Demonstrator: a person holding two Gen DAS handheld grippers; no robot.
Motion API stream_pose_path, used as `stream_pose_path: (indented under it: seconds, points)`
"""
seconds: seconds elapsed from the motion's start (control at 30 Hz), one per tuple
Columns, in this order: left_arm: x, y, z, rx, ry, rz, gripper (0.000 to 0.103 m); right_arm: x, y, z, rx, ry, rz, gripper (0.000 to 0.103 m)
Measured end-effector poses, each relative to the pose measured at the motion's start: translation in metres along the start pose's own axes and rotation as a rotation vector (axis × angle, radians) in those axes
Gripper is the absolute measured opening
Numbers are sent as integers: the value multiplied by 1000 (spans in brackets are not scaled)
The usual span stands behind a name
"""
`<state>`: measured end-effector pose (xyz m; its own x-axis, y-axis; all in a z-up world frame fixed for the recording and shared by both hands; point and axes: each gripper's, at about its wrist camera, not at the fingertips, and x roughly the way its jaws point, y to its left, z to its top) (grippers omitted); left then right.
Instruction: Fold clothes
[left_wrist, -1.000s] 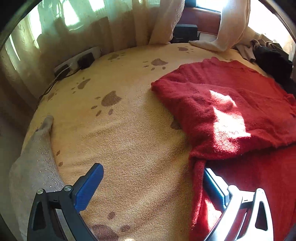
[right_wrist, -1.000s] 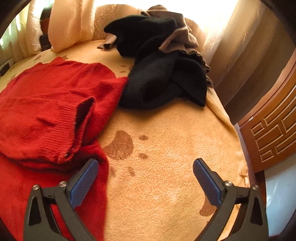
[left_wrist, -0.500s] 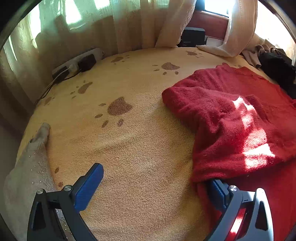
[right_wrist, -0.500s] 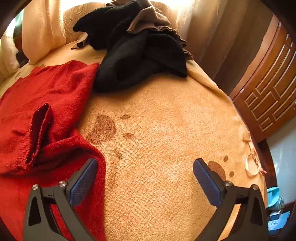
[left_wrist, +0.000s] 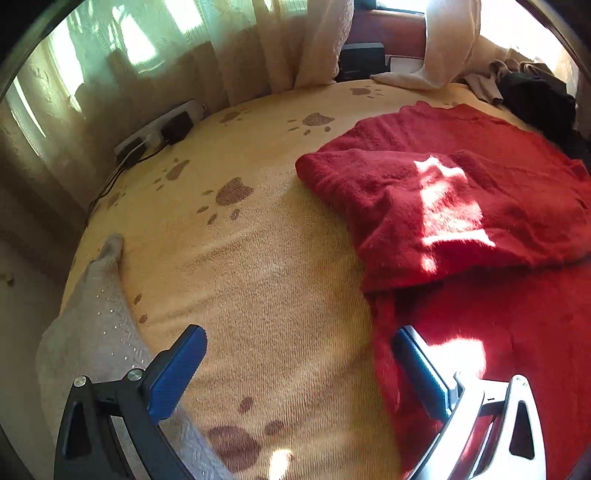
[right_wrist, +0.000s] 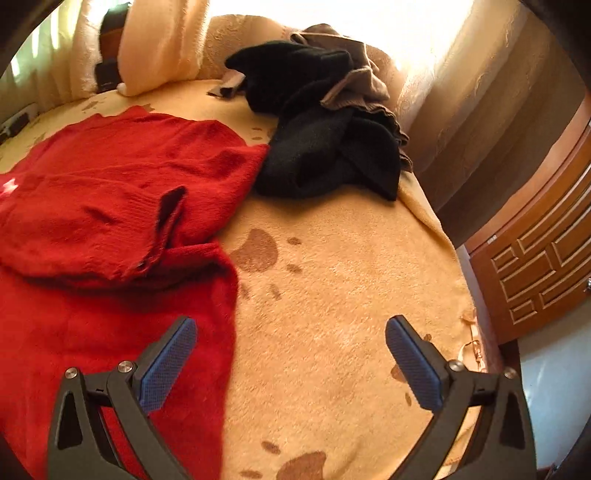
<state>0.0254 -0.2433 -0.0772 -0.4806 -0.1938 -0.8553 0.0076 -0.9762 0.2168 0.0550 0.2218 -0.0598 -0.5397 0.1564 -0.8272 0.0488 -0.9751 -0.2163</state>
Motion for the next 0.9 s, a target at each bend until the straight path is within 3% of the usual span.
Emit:
stream_pose_path:
  seconds: [0.1,0.2,0.37,0.53,0.77,0.9]
  points:
    - [-11,-7,-24,3,19,29,103,-17,10,-22,-84,-18,65,102]
    - [-17,-7,-43,-51,51,36,103,-15,13,-50,-130,19,114,102]
    - [-33,-16,-68,-99,78,16,103,-7,-4,-70,-100,76,188,102]
    - [-56,-29,-88,-103,70,8,103,-27,-12,-82,-94,40,227,102]
    - [-80,-39,-121,-131,76,-113,103,-70,-8,-113,-28,65,496,102]
    - [-87,-36,-141,-161,94,-185,103,-85,-8,-136,7,133,617,102]
